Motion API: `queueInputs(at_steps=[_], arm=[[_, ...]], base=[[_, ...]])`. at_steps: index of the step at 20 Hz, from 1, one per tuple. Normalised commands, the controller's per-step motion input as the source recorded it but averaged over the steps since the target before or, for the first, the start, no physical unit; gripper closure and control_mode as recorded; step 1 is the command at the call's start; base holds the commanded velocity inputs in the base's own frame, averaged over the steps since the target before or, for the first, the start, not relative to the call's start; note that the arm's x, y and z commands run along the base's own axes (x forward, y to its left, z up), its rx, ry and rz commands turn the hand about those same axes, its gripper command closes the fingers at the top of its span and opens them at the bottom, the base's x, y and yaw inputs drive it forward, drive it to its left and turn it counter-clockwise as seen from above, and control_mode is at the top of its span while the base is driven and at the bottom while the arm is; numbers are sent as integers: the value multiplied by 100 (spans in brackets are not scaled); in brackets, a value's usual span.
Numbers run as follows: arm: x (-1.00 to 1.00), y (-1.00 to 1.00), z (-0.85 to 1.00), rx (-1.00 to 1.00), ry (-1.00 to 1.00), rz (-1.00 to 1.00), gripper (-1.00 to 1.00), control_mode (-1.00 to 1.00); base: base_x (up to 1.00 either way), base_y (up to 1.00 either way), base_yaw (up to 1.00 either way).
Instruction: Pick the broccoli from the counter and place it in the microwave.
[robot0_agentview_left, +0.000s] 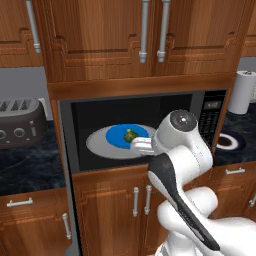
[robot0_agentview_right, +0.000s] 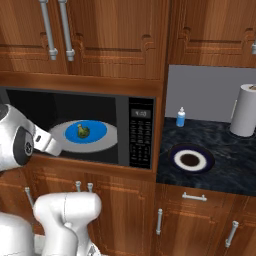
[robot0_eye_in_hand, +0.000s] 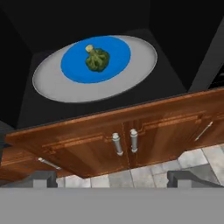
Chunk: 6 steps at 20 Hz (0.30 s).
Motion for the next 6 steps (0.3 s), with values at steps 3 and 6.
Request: queueInputs(at_steps=[3, 6], arm=[[-100, -19, 40, -6, 15, 0, -100, -100], [-100, -15, 13, -9, 7, 4, -100, -100]], base=[[0, 0, 0], [0, 0, 0]])
